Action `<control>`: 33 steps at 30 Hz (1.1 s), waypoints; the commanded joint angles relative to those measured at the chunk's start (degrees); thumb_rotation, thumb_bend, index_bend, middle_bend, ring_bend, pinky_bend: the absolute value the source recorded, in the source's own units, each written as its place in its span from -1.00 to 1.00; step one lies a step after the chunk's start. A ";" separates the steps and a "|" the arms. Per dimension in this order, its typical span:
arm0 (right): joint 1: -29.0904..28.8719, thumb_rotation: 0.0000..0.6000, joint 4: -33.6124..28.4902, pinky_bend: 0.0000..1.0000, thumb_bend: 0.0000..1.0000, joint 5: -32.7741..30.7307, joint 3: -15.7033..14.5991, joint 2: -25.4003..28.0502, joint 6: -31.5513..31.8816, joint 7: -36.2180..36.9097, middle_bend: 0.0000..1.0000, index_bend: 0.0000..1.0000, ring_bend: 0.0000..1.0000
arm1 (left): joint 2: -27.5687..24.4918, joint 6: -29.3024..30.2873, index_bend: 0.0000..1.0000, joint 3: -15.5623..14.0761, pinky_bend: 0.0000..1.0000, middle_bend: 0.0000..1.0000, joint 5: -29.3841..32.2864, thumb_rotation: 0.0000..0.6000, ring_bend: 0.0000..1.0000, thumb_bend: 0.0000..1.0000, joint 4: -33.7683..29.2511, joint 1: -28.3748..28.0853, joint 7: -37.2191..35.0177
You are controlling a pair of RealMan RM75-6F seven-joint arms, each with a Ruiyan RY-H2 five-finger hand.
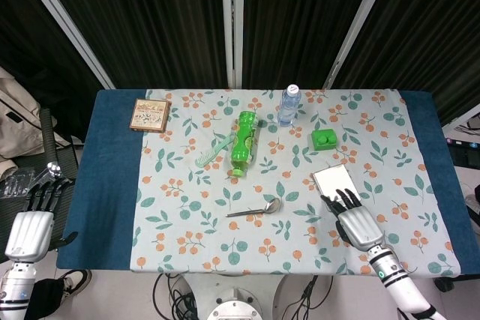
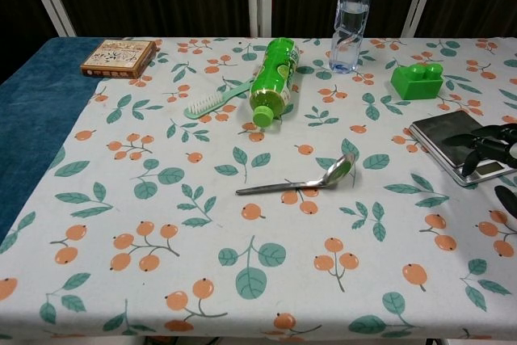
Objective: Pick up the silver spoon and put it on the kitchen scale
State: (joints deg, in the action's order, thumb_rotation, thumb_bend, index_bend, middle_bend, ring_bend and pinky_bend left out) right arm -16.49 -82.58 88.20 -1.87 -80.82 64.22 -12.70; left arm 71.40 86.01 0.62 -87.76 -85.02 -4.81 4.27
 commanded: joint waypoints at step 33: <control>-6.04 1.00 -8.71 -1.00 -0.64 2.70 3.92 1.53 0.31 -12.36 -0.90 -1.00 -1.00 | -0.59 0.95 -0.95 0.39 -1.00 -0.95 -0.18 1.00 -1.00 -0.94 -0.19 0.44 -0.64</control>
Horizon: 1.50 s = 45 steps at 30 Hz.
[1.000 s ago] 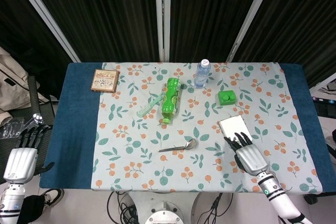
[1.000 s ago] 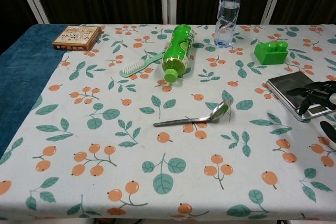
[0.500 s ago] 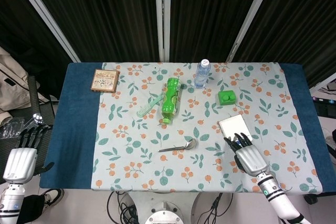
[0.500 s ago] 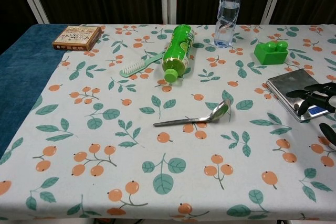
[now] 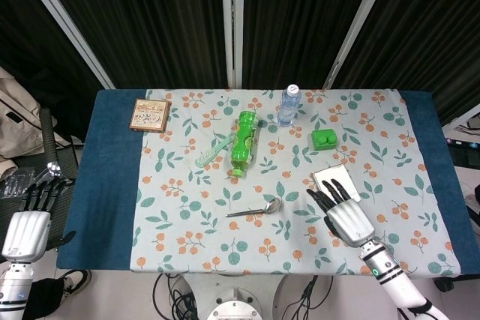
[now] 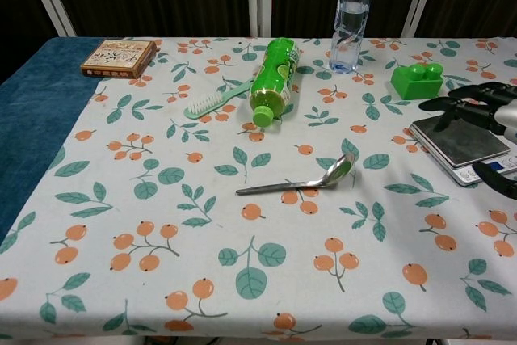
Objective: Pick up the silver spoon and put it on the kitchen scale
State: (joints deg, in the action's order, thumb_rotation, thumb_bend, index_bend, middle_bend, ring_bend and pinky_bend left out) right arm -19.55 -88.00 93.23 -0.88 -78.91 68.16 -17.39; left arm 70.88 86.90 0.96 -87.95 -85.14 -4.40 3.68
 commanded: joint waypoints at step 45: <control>-18.23 1.00 4.06 -1.00 -0.35 -19.00 4.77 -16.65 -11.11 -23.32 -0.80 0.54 -1.00 | -1.08 0.60 -0.95 0.28 -1.00 -0.95 0.57 1.00 -1.00 -0.94 0.05 0.92 -1.73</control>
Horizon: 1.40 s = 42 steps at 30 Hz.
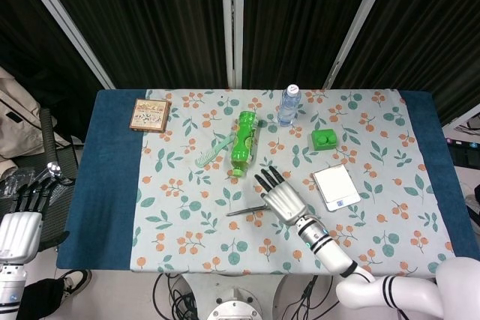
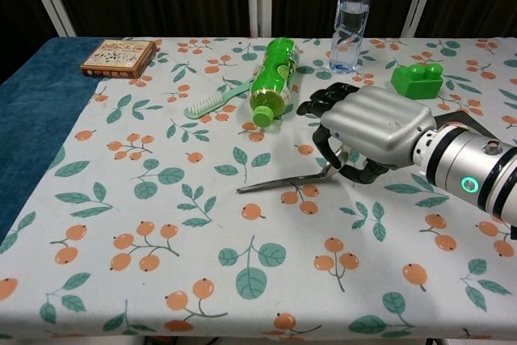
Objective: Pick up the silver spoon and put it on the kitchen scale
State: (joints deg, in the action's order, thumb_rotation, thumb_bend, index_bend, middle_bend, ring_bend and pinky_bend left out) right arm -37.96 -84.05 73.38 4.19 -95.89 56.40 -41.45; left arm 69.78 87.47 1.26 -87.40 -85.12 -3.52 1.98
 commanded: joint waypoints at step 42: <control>11.62 1.00 28.11 -1.00 -0.35 12.88 -3.40 9.00 13.20 40.37 -0.75 0.71 -1.00 | 0.01 -1.52 -0.95 -0.08 -1.00 -0.95 -0.40 1.00 -1.00 -0.94 -1.78 -1.02 2.95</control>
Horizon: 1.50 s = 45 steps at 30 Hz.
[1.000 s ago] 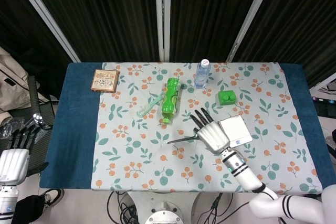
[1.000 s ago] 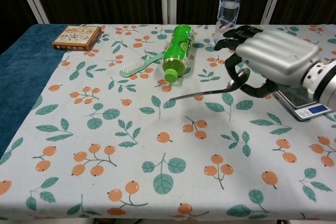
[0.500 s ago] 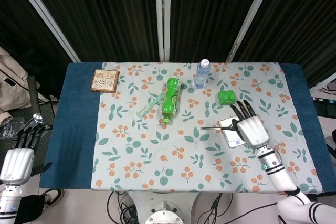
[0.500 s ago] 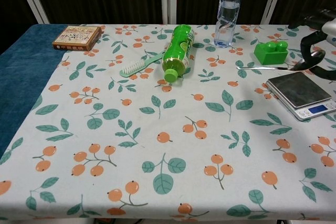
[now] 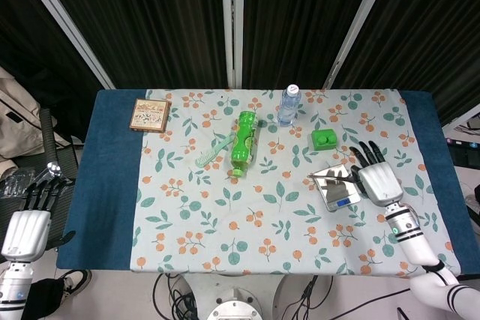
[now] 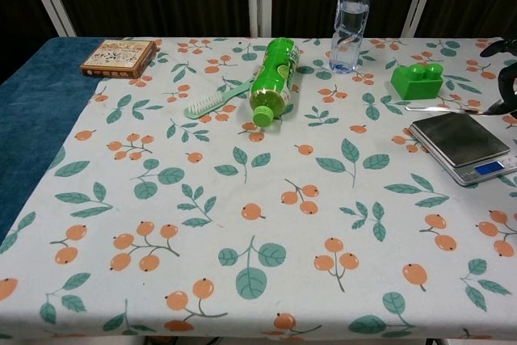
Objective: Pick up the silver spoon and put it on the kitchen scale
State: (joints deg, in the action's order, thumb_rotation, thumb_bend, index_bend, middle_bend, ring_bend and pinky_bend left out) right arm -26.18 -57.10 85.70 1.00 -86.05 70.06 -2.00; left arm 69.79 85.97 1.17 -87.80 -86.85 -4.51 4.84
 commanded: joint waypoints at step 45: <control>0.49 1.00 -1.06 -1.00 -0.55 1.65 0.00 1.18 -2.35 1.24 -0.87 -0.22 -1.00 | -0.05 0.23 -0.95 -0.16 -1.00 -0.95 0.32 1.00 -1.00 -0.94 -0.15 0.28 0.57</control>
State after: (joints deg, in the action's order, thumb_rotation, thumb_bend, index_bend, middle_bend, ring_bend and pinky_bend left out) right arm -26.01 -57.45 87.04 0.92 -85.52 66.96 -1.04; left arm 69.76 86.19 1.00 -87.46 -86.97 -4.24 5.41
